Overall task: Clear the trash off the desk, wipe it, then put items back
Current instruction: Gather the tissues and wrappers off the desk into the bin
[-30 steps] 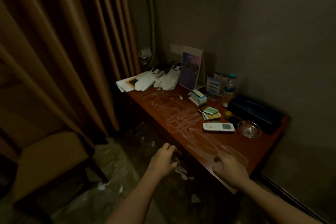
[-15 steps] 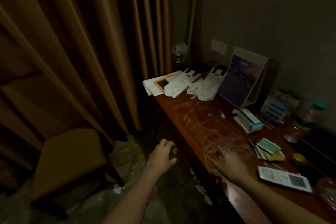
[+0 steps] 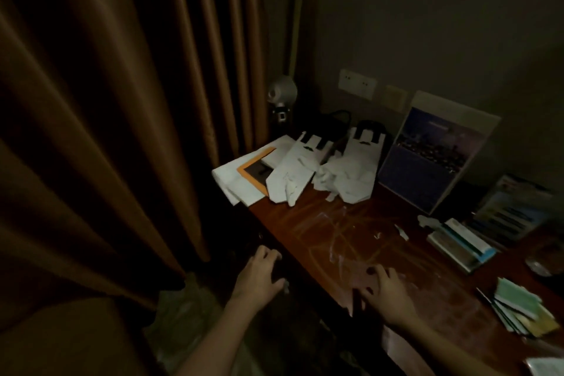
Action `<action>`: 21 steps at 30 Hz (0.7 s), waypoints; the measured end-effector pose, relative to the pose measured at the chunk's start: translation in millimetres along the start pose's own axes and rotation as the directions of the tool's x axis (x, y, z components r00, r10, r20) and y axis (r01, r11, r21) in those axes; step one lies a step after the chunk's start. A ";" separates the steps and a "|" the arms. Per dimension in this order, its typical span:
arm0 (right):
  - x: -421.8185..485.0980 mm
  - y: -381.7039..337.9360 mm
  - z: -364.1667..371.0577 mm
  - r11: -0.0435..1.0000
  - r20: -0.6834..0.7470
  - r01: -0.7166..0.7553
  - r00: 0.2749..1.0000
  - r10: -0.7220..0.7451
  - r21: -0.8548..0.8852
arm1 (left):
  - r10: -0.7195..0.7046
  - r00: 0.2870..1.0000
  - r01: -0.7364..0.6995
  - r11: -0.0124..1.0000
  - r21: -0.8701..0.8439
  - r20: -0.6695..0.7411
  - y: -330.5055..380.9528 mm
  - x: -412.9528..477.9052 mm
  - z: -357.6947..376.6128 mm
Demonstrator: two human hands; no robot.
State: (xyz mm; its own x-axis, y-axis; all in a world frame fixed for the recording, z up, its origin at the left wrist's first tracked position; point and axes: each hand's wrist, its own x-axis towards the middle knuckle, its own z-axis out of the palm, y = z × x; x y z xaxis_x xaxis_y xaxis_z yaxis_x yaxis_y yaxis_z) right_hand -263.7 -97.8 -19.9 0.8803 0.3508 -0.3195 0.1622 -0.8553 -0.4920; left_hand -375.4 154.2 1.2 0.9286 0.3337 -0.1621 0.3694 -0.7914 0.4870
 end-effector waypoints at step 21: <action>146.2 39.6 -46.1 0.902 -0.336 -0.389 0.837 0.432 0.188 | 0.447 0.798 -0.521 0.849 0.090 0.404 45.7 254.2 32.5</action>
State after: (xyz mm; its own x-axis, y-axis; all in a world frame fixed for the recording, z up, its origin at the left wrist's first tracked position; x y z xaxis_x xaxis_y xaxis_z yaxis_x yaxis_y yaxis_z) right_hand -108.0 -98.0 -48.7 0.9567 -0.2035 -0.2080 -0.2803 -0.8361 -0.4715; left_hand -121.3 186.2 -45.6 0.9199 -0.2946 -0.2588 -0.1674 -0.8919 0.4202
